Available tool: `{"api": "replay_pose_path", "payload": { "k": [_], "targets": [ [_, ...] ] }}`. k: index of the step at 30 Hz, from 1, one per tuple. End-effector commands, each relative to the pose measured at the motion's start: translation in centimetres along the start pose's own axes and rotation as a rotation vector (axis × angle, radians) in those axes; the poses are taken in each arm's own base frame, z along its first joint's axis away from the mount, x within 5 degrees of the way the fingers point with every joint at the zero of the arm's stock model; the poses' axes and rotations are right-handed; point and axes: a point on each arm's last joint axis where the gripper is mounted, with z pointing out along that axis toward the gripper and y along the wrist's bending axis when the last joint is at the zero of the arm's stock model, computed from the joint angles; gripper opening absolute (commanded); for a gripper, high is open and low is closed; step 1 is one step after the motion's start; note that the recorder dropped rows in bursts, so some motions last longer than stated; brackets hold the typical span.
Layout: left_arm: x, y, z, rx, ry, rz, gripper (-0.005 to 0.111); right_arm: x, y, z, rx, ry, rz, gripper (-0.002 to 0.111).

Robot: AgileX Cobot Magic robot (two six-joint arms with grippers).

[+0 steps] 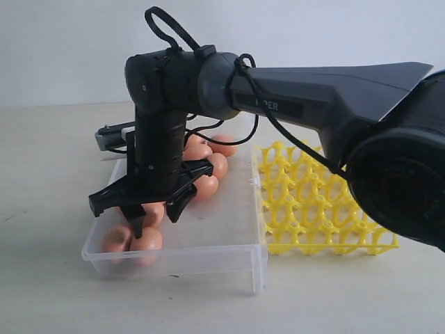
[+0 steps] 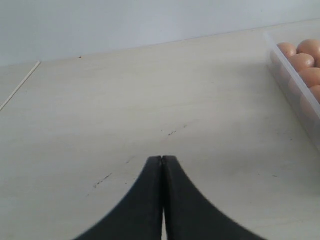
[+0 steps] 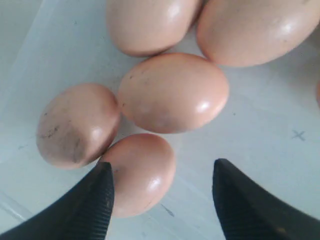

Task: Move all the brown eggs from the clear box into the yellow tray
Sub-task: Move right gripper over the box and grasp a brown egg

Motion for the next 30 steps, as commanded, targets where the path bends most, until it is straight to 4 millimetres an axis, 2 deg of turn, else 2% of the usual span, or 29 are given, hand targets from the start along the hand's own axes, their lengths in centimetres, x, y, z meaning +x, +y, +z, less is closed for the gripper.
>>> {"api": "replay_pose_path", "payload": {
  "k": [1,4,10,14,19,21,23,30],
  "targets": [
    [-0.2,0.0,0.0,0.006,-0.013,-0.006,0.000,0.1,0.5,-0.2,-0.019,0.006,-0.026,0.056],
    [-0.2,0.0,0.0,0.006,-0.013,-0.006,0.000,0.1,0.4,0.7,-0.026,0.025,-0.019,0.056],
    [-0.2,0.0,0.0,0.006,-0.013,-0.006,0.000,0.3,0.4,3.7,-0.027,0.086,-0.006,0.056],
    [-0.2,0.0,0.0,0.006,-0.013,-0.006,0.000,-0.3,0.7,4.0,-0.037,0.020,-0.003,0.056],
    [-0.2,0.0,0.0,0.006,-0.013,-0.006,0.000,-0.5,0.7,4.0,-0.041,0.000,-0.012,0.047],
    [-0.2,0.0,0.0,0.006,-0.013,-0.006,0.000,-0.5,0.8,3.2,-0.040,-0.017,-0.066,0.030],
    [-0.2,0.0,0.0,0.006,-0.013,-0.006,0.000,-0.6,1.1,1.3,-0.046,-0.055,-0.156,0.000],
    [-0.2,0.0,0.0,0.006,-0.013,-0.006,0.000,0.2,1.8,-6.4,-0.025,-0.177,-0.286,0.000]
  ]
}}
